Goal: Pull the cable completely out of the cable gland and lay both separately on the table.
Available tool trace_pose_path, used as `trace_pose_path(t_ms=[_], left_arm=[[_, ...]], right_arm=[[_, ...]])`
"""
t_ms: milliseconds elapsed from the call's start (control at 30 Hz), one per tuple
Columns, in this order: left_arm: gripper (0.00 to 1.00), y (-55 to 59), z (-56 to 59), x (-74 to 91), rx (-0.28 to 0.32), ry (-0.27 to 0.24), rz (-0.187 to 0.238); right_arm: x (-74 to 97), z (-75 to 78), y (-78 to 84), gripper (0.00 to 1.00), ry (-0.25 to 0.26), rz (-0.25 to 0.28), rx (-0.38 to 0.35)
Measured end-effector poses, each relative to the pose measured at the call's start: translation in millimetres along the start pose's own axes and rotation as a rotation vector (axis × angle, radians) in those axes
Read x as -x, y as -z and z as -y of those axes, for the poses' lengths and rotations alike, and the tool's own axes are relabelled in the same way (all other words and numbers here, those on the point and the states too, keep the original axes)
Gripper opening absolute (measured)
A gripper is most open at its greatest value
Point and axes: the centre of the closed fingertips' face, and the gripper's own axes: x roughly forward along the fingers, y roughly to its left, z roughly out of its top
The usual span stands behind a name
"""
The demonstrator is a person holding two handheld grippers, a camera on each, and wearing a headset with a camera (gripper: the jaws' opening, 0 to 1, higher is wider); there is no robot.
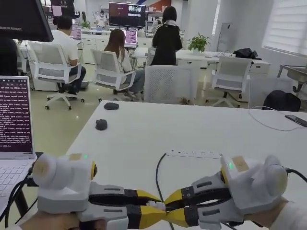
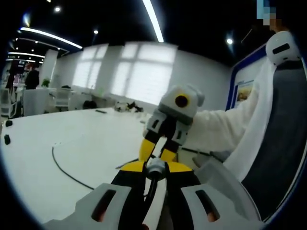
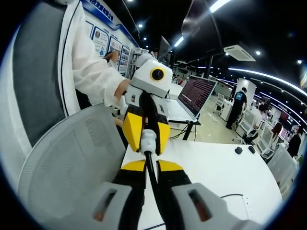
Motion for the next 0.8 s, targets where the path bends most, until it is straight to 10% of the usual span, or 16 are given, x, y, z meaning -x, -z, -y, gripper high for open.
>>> trace_pose_path(t_ms=[800], left_arm=[[0.16,-20.9,-15.4,14.8,-0.014,-0.026,0.057]], right_arm=[[28.4,17.0,2.0,0.02,0.085,0.014,0.001]])
